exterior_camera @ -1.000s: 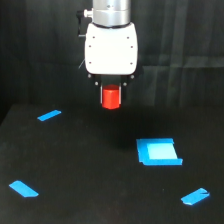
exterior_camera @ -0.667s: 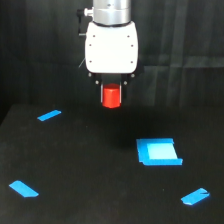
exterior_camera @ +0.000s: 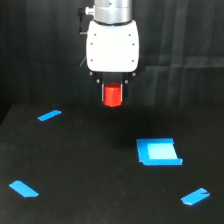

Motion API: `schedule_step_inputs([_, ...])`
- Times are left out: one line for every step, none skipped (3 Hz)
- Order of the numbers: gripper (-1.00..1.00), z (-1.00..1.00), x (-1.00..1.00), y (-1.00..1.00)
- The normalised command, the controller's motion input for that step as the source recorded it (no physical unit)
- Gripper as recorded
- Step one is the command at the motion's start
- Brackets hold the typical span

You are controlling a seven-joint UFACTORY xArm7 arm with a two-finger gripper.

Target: Pick up the red object from the table

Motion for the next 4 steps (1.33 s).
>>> schedule_step_inputs([-1.0,0.06,0.13,-0.08])
schedule_step_inputs([-1.0,0.13,0.07,0.01])
schedule_step_inputs([-0.98,0.01,0.04,0.08])
schedule_step_inputs([-0.93,0.04,0.04,0.05])
